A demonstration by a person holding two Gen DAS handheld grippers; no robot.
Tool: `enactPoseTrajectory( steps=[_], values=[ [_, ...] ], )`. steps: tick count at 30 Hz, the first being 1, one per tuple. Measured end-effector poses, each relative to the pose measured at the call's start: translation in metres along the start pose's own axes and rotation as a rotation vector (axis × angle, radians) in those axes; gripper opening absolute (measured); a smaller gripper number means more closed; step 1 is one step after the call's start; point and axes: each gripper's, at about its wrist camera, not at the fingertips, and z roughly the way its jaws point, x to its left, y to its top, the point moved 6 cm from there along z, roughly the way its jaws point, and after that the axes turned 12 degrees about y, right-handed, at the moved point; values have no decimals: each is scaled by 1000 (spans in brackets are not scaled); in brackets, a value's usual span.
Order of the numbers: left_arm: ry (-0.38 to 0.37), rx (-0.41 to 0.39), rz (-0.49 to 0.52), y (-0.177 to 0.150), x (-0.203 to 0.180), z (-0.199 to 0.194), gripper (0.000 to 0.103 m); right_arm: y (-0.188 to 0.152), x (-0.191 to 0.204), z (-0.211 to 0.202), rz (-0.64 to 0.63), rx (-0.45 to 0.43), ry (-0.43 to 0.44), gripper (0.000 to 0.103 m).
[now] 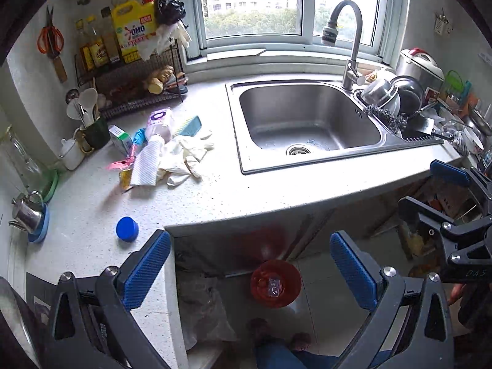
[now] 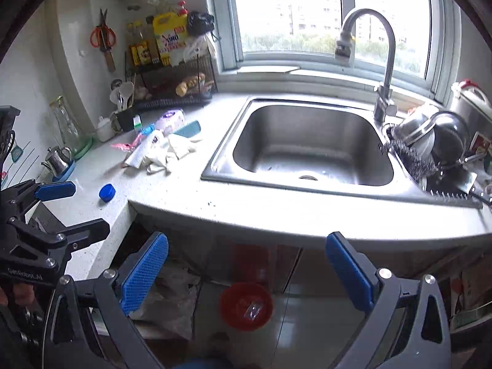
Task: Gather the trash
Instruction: 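Raise both tools back up to the counter, then reach the left tool to the blue bottle cap and grasp it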
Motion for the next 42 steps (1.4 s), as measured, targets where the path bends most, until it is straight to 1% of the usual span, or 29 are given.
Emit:
enactPoseTrajectory(
  steps=[2, 4, 5, 8, 11, 14, 17, 20, 22, 26, 31, 33, 34, 37, 39, 42],
  values=[
    [13, 13, -26, -1, 15, -3, 103, 11, 8, -2, -34, -5, -1, 102],
    [39, 27, -58, -3, 35, -4, 103, 15, 9, 4, -44, 29, 12, 102],
    [50, 36, -66, -5, 47, 0, 103, 19, 8, 4, -34, 30, 16, 102],
    [92, 83, -92, -16, 77, 15, 103, 24, 14, 8, -43, 30, 69, 102],
    [136, 143, -119, -30, 108, 38, 103, 32, 17, 13, -79, 31, 81, 102],
    [159, 191, -154, -41, 137, 61, 103, 45, 21, 24, -77, 45, 90, 102],
    [150, 230, -185, -45, 158, 89, 103, 58, 25, 45, -71, 62, 100, 102],
    [140, 274, -198, -46, 175, 126, 103, 72, 31, 68, -74, 80, 102, 102],
    [147, 302, -204, -48, 182, 148, 103, 83, 35, 88, -84, 95, 104, 102],
    [125, 383, -242, -56, 197, 191, 103, 100, 42, 133, -90, 164, 114, 102],
    [115, 435, -257, -59, 206, 223, 103, 112, 56, 177, -105, 233, 143, 102],
    [102, 446, -286, -58, 209, 231, 103, 114, 62, 189, -115, 257, 162, 102],
    [90, 450, -296, -58, 209, 234, 101, 115, 65, 195, -121, 268, 172, 102],
    [94, 465, -298, -57, 210, 243, 88, 121, 72, 210, -140, 296, 187, 102],
    [110, 466, -291, -56, 210, 246, 88, 123, 74, 215, -141, 305, 197, 102],
    [83, 459, -289, -50, 206, 247, 86, 128, 80, 225, -152, 320, 206, 102]
  ],
)
